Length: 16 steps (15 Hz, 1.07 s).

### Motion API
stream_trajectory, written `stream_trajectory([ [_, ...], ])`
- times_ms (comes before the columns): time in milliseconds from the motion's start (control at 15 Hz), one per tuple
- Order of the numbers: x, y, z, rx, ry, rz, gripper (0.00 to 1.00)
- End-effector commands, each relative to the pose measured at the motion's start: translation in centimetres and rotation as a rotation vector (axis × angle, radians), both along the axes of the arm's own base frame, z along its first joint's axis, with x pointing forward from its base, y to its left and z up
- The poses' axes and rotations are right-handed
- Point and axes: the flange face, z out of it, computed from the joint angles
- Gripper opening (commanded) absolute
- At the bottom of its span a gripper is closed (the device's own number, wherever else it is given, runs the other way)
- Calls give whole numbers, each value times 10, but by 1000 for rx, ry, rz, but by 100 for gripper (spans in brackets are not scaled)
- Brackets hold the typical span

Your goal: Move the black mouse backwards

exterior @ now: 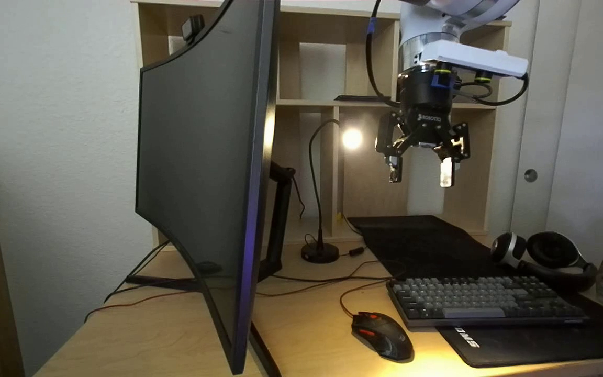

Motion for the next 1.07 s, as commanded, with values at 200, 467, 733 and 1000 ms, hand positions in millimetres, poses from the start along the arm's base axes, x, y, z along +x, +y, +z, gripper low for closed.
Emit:
stream_trajectory([
  [200,9,0,3,-50,-109,234,100],
  [467,7,15,4,112,-119,397,100],
  [733,-2,14,0,183,-16,556,100],
  [1000,-7,10,0,137,-6,541,100],
])
